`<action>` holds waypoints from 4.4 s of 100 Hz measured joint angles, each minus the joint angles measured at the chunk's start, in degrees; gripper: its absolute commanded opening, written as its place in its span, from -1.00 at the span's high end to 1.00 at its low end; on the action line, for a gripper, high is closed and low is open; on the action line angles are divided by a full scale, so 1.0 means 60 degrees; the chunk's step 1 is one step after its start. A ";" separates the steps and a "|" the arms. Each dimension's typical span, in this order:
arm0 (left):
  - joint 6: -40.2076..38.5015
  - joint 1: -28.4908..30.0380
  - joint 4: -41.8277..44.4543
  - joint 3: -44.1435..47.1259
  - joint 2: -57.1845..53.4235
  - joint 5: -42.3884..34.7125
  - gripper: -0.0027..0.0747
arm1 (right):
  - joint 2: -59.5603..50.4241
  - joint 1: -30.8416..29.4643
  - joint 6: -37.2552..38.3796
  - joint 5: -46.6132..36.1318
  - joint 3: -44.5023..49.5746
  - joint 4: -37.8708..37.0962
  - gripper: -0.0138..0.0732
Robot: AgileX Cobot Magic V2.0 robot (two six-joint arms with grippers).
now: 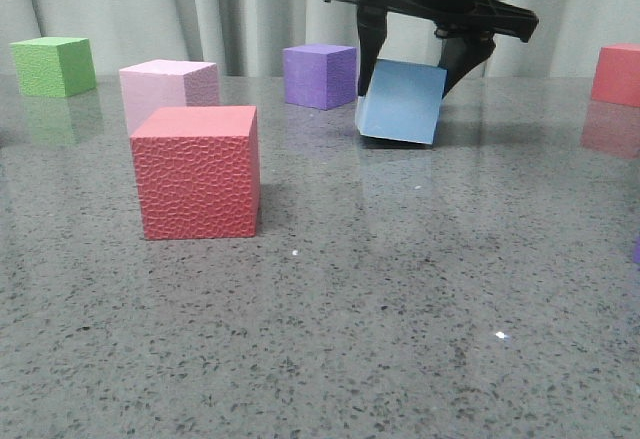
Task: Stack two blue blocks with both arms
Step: 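Carry the light blue cube toward the purple cube and lower it, then open the right gripper and lift it away from the cube, then lower the left gripper and grasp the other light blue cube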
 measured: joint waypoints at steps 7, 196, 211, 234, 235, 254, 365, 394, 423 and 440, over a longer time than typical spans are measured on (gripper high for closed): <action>0.0000 0.0000 0.0000 0.0000 0.0000 0.0000 -0.72 | 0.0000 0.0000 0.0000 0.0000 0.0000 0.0040 -0.66; 0.0000 0.0000 0.0000 0.0000 0.0000 0.0000 -0.72 | -0.2889 -0.1441 -0.1952 0.1851 -0.0101 -0.1322 -0.70; 0.0000 0.0000 0.0000 0.0000 0.0000 0.0000 -0.72 | -0.4134 -0.2117 -0.1975 0.1409 0.1365 -0.1363 -0.70; 0.0000 0.0000 0.0000 0.0000 0.0000 0.0000 -0.72 | -0.6046 -0.3120 -0.1997 0.0822 0.3485 -0.1363 -0.70; 0.0000 0.0000 0.0000 0.0000 0.0000 0.0000 -0.72 | -0.6102 -0.3145 -0.1997 0.0822 0.3613 -0.1363 -0.70; 0.0000 0.0000 0.0000 0.0000 0.0000 0.0000 -0.72 | -0.7593 -0.3514 -0.2093 0.0340 0.5307 -0.1377 -0.70; 0.0000 0.0000 -0.0060 -0.0360 0.0783 0.0000 -0.72 | -1.1454 -0.3538 -0.2205 -0.0426 0.8420 -0.1583 -0.70; 0.0402 0.0000 -0.0060 -0.1907 0.3166 -0.0132 -0.73 | -1.1454 -0.3538 -0.2205 -0.0466 0.8420 -0.1583 -0.70; 0.2091 0.0000 -0.0100 -0.4056 0.5696 0.0448 -0.72 | -1.1454 -0.3538 -0.2219 -0.0480 0.8420 -0.1583 -0.70; 0.3411 0.0000 -0.0173 -0.4953 0.6814 0.1004 -0.72 | -1.1454 -0.3538 -0.2219 -0.0480 0.8420 -0.1583 -0.70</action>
